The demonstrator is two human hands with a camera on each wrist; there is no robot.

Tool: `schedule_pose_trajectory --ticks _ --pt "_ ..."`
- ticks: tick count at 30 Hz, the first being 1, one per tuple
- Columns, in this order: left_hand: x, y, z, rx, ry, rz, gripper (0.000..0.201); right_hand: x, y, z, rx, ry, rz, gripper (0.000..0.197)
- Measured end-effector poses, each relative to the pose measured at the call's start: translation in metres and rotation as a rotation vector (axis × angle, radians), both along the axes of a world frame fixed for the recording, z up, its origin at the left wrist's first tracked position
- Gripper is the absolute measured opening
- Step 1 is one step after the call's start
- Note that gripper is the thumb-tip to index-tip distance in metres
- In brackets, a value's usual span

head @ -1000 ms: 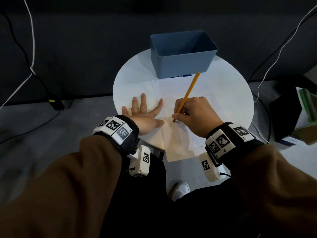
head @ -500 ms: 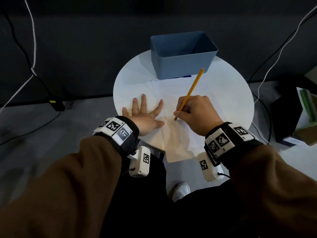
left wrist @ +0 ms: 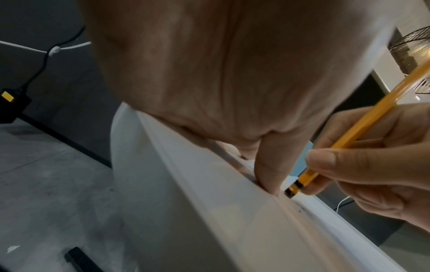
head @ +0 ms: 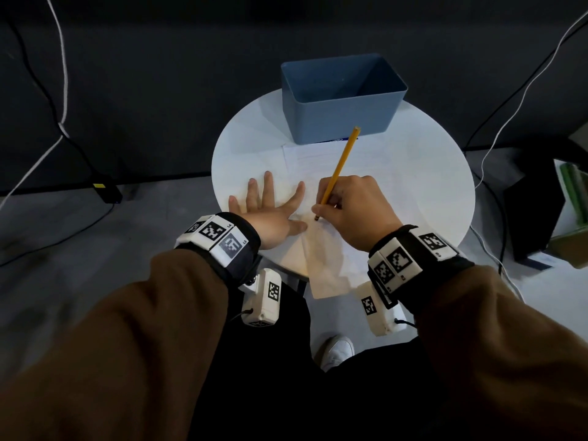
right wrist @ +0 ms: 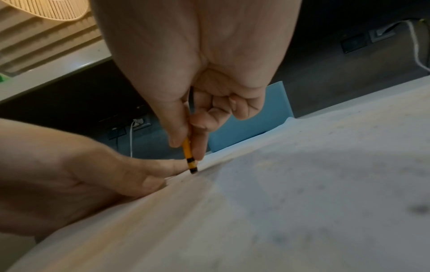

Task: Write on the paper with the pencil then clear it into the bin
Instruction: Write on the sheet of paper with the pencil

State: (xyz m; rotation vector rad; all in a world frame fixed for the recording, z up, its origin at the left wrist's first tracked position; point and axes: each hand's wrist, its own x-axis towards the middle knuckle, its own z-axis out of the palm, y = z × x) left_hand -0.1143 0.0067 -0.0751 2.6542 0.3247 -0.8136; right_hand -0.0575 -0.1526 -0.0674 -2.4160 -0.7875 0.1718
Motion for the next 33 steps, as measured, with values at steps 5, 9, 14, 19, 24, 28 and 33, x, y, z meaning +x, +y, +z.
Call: schedule_pose_trajectory --ticks 5,9,14,19,24,28,33 --pt "0.001 0.001 -0.002 -0.008 0.004 0.005 0.069 -0.001 -0.003 0.002 0.036 0.000 0.020 0.015" --pt "0.001 0.000 -0.002 -0.003 0.004 0.007 0.069 -0.003 0.000 -0.001 0.029 0.009 0.016 0.015" --pt "0.001 0.001 -0.002 -0.026 0.002 0.010 0.067 0.004 -0.015 0.005 0.038 -0.001 -0.060 0.017" --pt "0.000 0.002 -0.005 -0.008 -0.014 -0.009 0.068 -0.014 -0.014 0.005 0.064 0.078 0.095 0.015" --pt "0.000 0.002 -0.004 -0.031 -0.017 0.005 0.068 -0.010 -0.017 0.004 0.020 0.054 0.045 0.015" --pt "0.000 0.002 -0.005 0.005 -0.023 -0.011 0.069 -0.017 -0.015 0.003 0.035 0.078 0.113 0.014" --pt "0.000 0.002 -0.002 -0.016 -0.008 -0.001 0.067 -0.009 -0.016 0.004 0.021 0.033 0.020 0.016"
